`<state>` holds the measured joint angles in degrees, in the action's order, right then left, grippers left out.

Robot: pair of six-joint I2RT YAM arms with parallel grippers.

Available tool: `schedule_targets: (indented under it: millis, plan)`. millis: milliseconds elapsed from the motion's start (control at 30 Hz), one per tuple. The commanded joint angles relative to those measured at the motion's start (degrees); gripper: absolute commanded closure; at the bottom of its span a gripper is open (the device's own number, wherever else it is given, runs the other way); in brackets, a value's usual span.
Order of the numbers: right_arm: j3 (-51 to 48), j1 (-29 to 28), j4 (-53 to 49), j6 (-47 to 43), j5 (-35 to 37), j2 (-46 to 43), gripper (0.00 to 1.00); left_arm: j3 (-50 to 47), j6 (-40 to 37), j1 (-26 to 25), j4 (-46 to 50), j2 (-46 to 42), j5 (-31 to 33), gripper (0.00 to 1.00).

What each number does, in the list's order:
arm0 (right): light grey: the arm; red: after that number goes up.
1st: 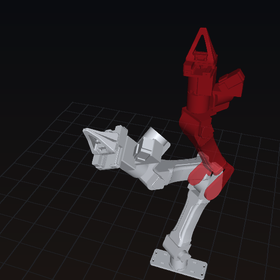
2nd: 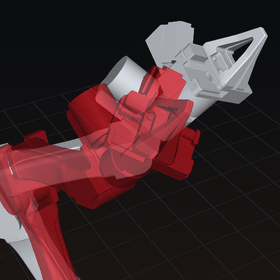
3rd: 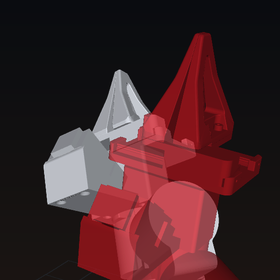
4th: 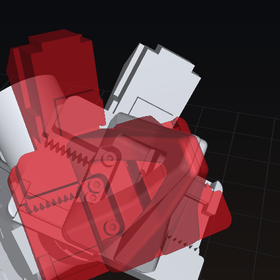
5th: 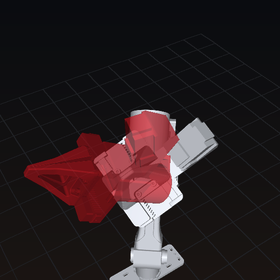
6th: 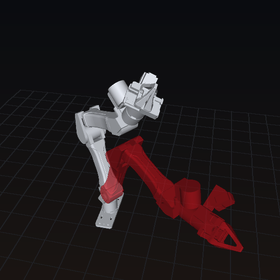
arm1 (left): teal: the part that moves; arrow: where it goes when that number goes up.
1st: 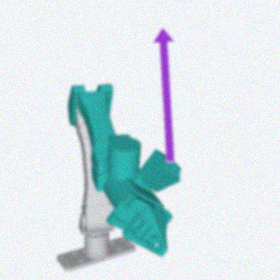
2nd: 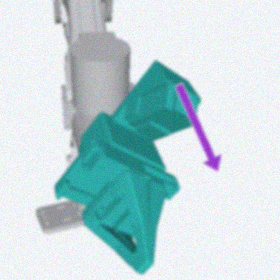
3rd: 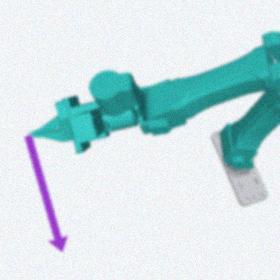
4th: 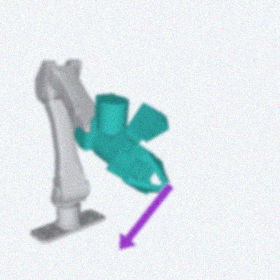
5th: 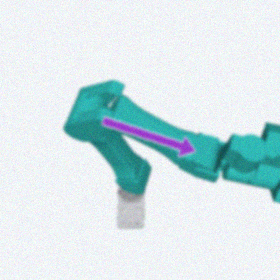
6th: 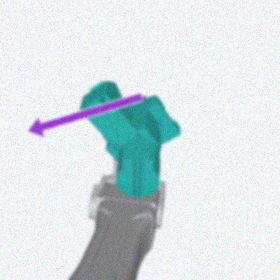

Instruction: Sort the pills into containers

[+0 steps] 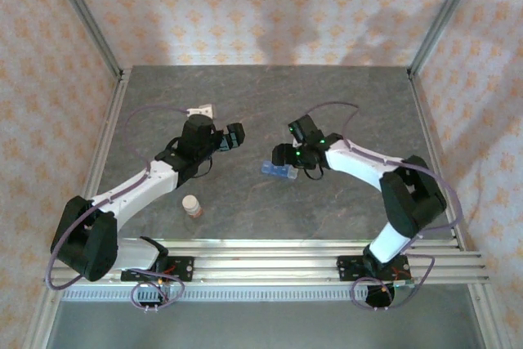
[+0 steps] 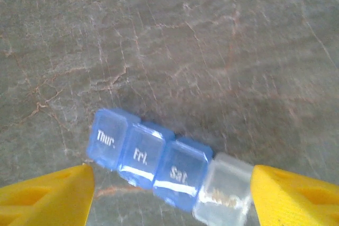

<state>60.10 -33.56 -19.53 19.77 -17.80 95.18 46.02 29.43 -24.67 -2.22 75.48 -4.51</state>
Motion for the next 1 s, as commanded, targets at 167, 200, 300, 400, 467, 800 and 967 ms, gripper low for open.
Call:
schedule_targets:
  millis: [167, 200, 300, 400, 467, 800, 967]
  plan:
    - [2.5, 0.1, -1.3, -3.0, -1.1, 4.3, 0.25, -2.2, 0.8, -0.5, 0.9, -3.5, -0.2, 0.00]
    - [1.9, 0.1, -1.1, -2.9, -1.8, 4.0, 0.26, -2.2, 0.9, -0.5, 0.5, -3.6, -0.3, 0.00]
    - [-0.7, 0.1, -0.3, -2.4, -3.4, 2.1, 0.27, -1.4, 0.9, -0.4, 0.5, -2.9, -0.9, 0.00]
    - [-3.0, 0.1, -0.2, -2.1, -4.7, -0.6, 0.27, -0.3, 0.9, -0.5, 1.2, -2.1, -1.2, 0.00]
    - [-4.4, 0.0, -0.4, -2.0, -5.8, -2.0, 0.28, -0.2, 0.8, -0.5, 1.0, -1.9, -1.4, 0.00]
    - [-7.9, -5.4, -1.0, -0.6, -8.7, -6.8, 0.29, -0.6, 0.9, -0.6, 0.4, -1.7, -1.3, 0.00]
    - [-7.4, -6.3, -2.5, -1.6, -2.5, -8.4, 0.29, -0.8, 0.9, -0.5, 0.5, -1.3, -0.9, 0.00]
